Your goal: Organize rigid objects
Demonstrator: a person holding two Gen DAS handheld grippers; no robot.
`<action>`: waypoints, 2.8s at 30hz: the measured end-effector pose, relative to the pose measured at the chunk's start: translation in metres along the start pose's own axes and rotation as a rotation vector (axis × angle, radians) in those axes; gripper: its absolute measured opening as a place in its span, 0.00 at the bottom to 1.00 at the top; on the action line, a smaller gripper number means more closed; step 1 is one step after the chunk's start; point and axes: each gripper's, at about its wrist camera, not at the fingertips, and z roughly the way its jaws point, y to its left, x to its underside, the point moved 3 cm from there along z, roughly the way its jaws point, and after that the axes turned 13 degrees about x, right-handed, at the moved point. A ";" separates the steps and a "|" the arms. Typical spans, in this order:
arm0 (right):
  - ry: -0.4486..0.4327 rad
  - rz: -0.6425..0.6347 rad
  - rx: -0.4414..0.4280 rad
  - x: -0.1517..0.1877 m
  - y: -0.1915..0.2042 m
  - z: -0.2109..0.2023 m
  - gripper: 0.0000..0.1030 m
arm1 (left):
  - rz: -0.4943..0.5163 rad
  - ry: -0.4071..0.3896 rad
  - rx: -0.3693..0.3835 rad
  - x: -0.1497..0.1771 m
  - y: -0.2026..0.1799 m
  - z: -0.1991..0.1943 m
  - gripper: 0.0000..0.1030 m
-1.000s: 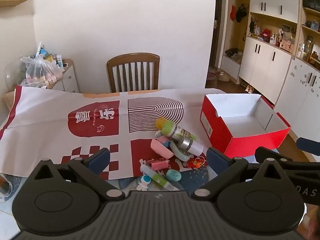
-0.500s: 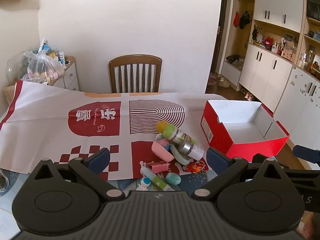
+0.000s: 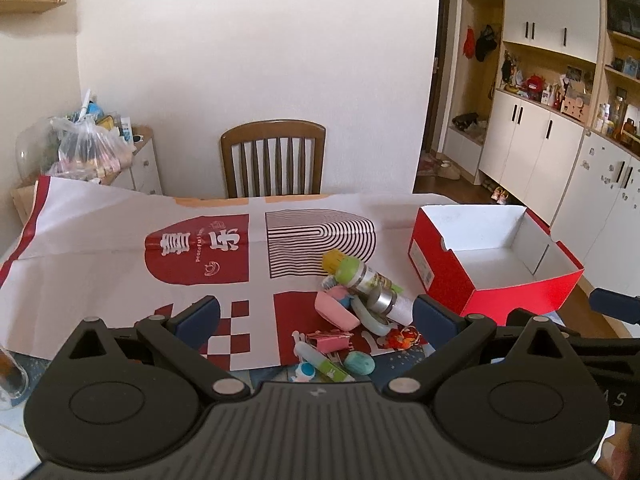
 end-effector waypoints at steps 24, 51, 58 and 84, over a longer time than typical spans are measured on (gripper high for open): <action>0.010 -0.013 0.005 0.004 0.007 0.007 1.00 | -0.004 0.035 0.081 0.009 0.030 0.024 1.00; 0.210 -0.280 -0.229 0.052 0.014 0.113 0.95 | -0.139 0.260 -0.025 0.065 0.061 0.144 0.99; 0.261 -0.369 -0.320 0.069 0.040 0.126 0.87 | -0.196 0.323 -0.046 0.083 0.080 0.158 0.82; 0.322 -0.523 -0.420 0.090 0.104 0.164 0.24 | 0.062 0.354 0.064 0.100 0.066 0.194 0.39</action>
